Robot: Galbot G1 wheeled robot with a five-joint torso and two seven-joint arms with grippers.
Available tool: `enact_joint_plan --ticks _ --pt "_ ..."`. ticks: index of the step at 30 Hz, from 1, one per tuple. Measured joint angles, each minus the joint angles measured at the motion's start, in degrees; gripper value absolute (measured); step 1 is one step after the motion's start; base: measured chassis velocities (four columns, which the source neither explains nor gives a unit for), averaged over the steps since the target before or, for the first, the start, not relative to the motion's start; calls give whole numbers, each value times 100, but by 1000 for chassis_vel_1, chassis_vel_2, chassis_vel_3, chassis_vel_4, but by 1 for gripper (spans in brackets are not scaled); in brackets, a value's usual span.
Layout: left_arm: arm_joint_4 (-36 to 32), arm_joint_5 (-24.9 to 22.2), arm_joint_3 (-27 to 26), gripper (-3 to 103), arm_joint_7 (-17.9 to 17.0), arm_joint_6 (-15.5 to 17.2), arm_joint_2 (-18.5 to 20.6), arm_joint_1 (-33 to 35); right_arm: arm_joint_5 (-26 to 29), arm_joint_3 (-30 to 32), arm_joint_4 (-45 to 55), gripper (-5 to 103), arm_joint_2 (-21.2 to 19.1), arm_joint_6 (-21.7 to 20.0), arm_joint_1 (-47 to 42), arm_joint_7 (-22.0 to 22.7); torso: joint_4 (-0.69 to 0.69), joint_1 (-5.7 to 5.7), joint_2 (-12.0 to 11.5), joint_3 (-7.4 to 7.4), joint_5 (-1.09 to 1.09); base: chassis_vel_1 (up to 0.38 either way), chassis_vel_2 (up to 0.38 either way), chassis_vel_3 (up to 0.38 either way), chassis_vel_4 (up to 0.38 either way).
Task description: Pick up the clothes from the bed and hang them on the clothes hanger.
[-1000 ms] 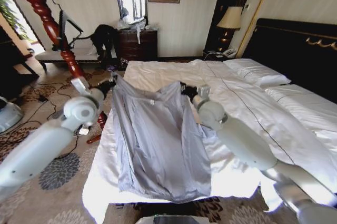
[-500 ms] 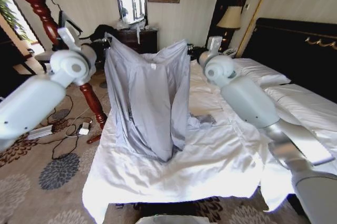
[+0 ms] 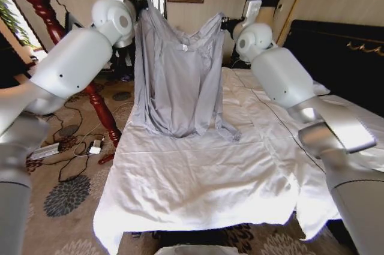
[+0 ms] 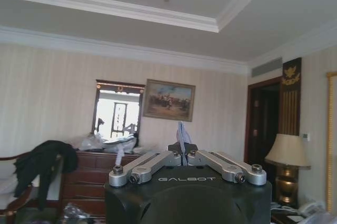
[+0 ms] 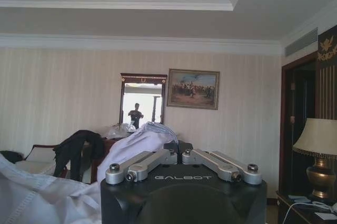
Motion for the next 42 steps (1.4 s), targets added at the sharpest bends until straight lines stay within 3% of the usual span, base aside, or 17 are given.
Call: enact_joint_plan --ticks 7,8,9,11,13,14,15,19,20,24,25,27,29,32,34,37,42 --pt "-1582 34 -343 1 -374 129 1108 767 469 257 1574 0 -948 -370 -682 482 -19 -1 0 0 11 0 0 0 0" --pt "-2114 -39 -512 1 -579 172 1480 1062 692 400 2096 0 -1170 -504 -891 652 -16 -2 1 -2 7 0 0 0 0" --pt "-2114 -39 -512 1 -579 172 1480 1062 692 400 2096 0 -1170 -504 -891 652 -16 -2 1 -2 7 0 0 0 0" --pt "-2786 -148 -757 1 -829 234 1887 1421 1048 617 2827 0 -1436 -699 -1167 913 -5 -2 0 -1 3 0 0 0 0" --pt "-3566 -227 -1143 1 -1084 324 2306 1842 1548 891 3667 0 -1718 -904 -1431 1245 -1 -2 1 -1 -1 0 0 0 0" --pt "-4043 -142 -1490 1 -1197 335 2575 2149 1852 1084 4200 0 -1924 -1017 -1580 1445 -7 -2 1 -2 2 0 0 0 0" --pt "-4043 -142 -1490 1 -1197 335 2575 2149 1852 1084 4200 0 -1924 -1017 -1580 1445 -7 -2 1 -2 2 0 0 0 0" --pt "-5131 -106 -2582 1 -1415 365 3343 2871 2594 1673 5473 0 -2702 -1206 -1930 1844 -15 -3 2 -3 7 0 0 0 0" --pt "-5131 -106 -2582 1 -1415 365 3343 2871 2594 1673 5473 0 -2702 -1206 -1930 1844 -15 -3 2 -3 7 0 0 0 0" --pt "-6049 -585 -3687 1 -1489 352 4367 3708 3424 2704 6565 0 -3554 -1310 -2421 1916 -3 -3 2 -3 1 0 0 0 0" --pt "-6049 -585 -3687 1 -1489 352 4367 3708 3424 2704 6565 0 -3554 -1310 -2421 1916 -3 -3 2 -3 1 0 0 0 0" --pt "-6341 -748 -3924 1 -1469 244 4681 3774 3819 3345 6945 0 -3974 -1328 -2786 1920 -4 -4 2 -4 7 0 0 0 0" --pt "-6670 -1114 -4046 1 -1527 159 4926 3477 4513 4419 7404 0 -4653 -1339 -3308 1996 -19 -5 3 -4 10 0 0 0 0" --pt "-6786 -1343 -4041 1 -1584 155 4963 3199 4790 4761 7533 0 -4838 -1339 -3386 2077 -19 -5 3 -4 11 0 0 0 0" --pt "-6919 -1622 -3982 1 -1670 197 4967 2922 5072 5048 7591 0 -5031 -1344 -3350 2133 -5 -3 3 -2 5 0 0 0 0" --pt "-6988 -1738 -3944 1 -1792 272 4913 2936 5190 5138 7611 0 -5169 -1364 -3384 2134 -5 -2 3 -1 1 0 0 0 0" --pt "-6918 -1406 -3781 1 -2055 407 4541 3499 4839 4952 7622 0 -5015 -1373 -3686 2182 -14 -2 2 -1 7 0 0 0 0"
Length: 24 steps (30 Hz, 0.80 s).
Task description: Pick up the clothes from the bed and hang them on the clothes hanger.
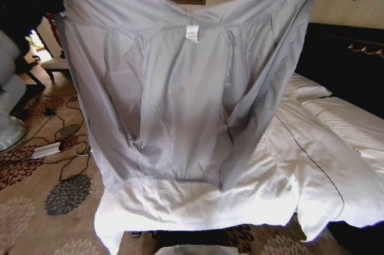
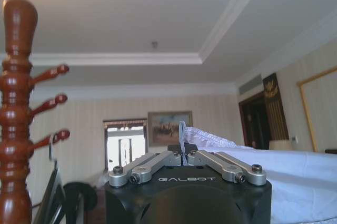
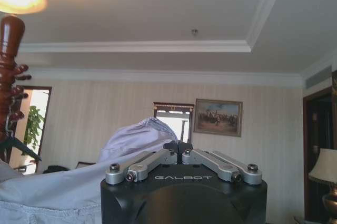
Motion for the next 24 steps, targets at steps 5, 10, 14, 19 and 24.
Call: enact_joint_plan --ticks 5,10,14,19,24 --pt "312 483 160 1 -129 103 -440 759 -754 -924 -296 0 650 9 62 5 7 4 -2 2 -4 0 0 0 0" --pt "630 1130 289 1 -196 133 -950 1499 -1882 -2031 -832 0 1419 108 18 -129 5 3 -2 2 -2 0 0 0 0" --pt "1052 1870 392 1 -268 192 -1631 2360 -2726 -2536 -1341 0 2067 227 -518 -228 6 3 -2 2 -5 0 0 0 0" --pt "1808 2248 732 1 -292 275 -2331 2514 -3416 -2981 -2152 0 2530 394 -756 -522 4 1 -2 1 -2 0 0 0 0" --pt "2955 2723 1424 1 -205 308 -3239 1992 -4100 -3485 -3087 0 3046 613 -681 -868 4 3 -2 2 -2 0 0 0 0"
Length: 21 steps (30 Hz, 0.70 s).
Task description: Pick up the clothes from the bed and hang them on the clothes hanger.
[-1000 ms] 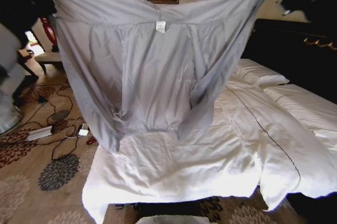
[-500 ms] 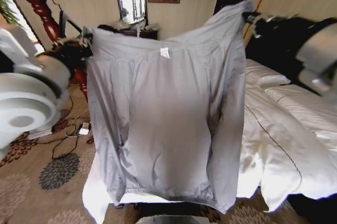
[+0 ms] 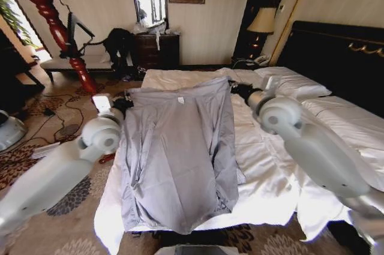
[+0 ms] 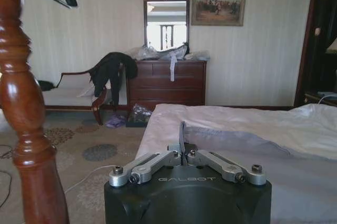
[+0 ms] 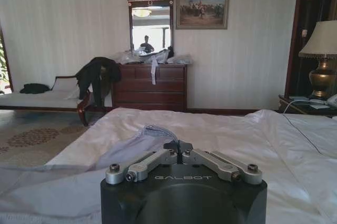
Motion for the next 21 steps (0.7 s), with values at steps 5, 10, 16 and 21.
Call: enact_joint_plan --ticks 5,10,16,21 --pt "1171 448 403 1 163 -16 -716 -357 -515 -328 -867 0 413 225 99 -282 -2 1 0 0 0 0 0 0 0" --pt "2169 902 649 1 297 -74 -1395 -598 -947 -557 -1783 0 844 411 122 -532 1 -1 0 -1 1 0 0 0 0" --pt "3250 1283 861 1 407 -106 -2014 -868 -1276 -589 -2573 0 1190 565 105 -735 -1 -1 -1 0 1 0 0 0 0" --pt "3825 1499 931 1 457 -107 -2310 -965 -1401 -607 -2886 0 1414 635 101 -802 1 -1 0 -1 1 0 0 0 0"
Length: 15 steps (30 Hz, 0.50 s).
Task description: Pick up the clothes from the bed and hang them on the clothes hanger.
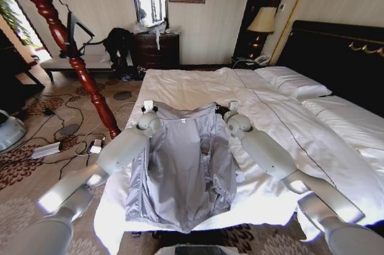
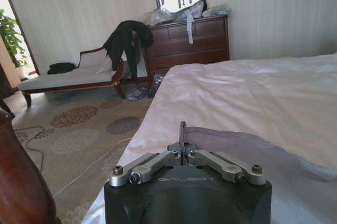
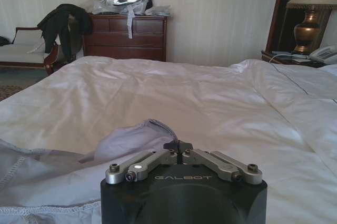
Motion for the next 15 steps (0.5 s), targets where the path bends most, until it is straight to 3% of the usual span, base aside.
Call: enact_joint_plan --ticks 6,8,9,11,14,15 --pt "381 15 -3 0 -18 251 -305 -42 -113 -81 -141 -2 214 25 -9 -17 -2 0 0 0 0 0 0 0 0" --pt "304 -31 17 6 -47 360 -269 -1 -116 -102 -144 2 229 25 -24 -17 -3 0 1 0 0 0 0 0 0" --pt "222 -60 41 16 -142 559 -214 39 -117 -120 -142 7 221 25 -43 -17 0 0 1 0 0 0 0 0 0" --pt "167 -102 47 16 -196 711 -175 67 -117 -135 -136 13 201 24 -60 -15 3 0 1 0 -1 0 0 0 0" --pt "-15 -417 47 32 -237 960 -61 139 -99 -173 -68 29 112 19 -131 1 0 0 1 0 -1 0 0 0 0" --pt "-83 -505 48 37 -236 1021 -14 160 -80 -183 -18 29 75 13 -162 2 -3 0 1 0 -1 0 0 0 0"
